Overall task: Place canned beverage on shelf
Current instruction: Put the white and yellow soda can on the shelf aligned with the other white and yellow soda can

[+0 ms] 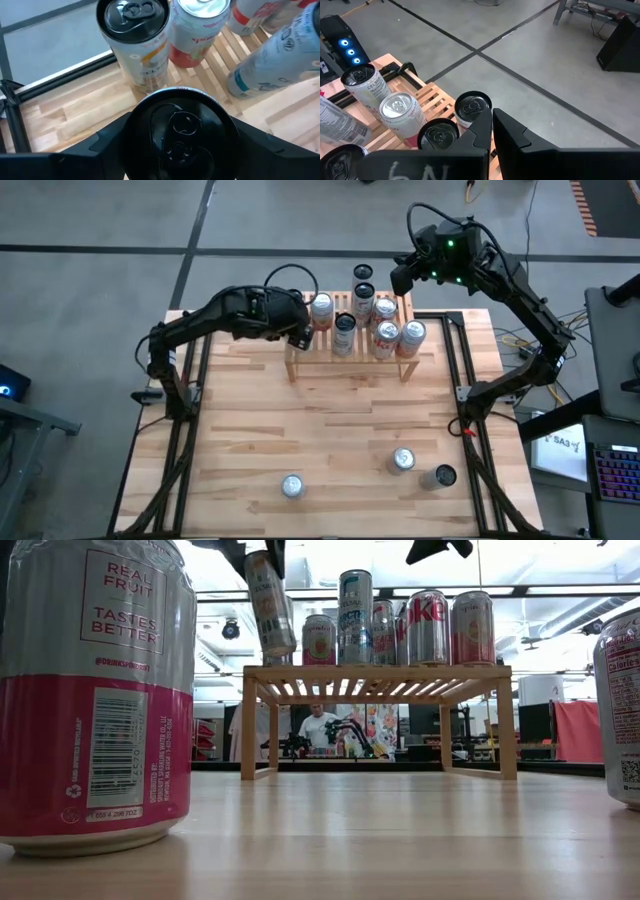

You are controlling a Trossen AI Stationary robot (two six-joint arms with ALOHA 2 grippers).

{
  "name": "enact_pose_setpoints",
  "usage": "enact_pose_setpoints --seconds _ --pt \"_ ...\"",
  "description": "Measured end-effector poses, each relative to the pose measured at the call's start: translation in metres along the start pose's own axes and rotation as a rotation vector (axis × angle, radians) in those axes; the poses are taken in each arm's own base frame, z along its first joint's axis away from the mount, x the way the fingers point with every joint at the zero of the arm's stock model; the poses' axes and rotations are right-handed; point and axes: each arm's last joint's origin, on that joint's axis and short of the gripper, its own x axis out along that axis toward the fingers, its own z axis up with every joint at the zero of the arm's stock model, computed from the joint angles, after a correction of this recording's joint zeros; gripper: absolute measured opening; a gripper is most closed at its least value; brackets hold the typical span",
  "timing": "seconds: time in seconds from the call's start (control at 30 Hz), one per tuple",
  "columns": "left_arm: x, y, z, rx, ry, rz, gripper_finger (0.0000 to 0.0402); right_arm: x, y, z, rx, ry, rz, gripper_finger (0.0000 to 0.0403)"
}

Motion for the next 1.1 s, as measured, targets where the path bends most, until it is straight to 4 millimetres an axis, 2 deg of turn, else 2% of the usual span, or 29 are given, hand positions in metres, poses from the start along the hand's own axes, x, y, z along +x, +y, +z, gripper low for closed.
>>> enact_pose_setpoints --seconds 0.33,1.1 --pt "0.010 -0.003 -0.006 0.020 0.063 -0.001 0.0254 0.000 0.000 -0.001 0.007 0.011 -0.001 0.0009" --pt "0.011 -0.001 -0.004 0.016 0.040 0.024 0.0258 0.000 0.000 -0.001 0.011 0.014 -0.001 0.0009"
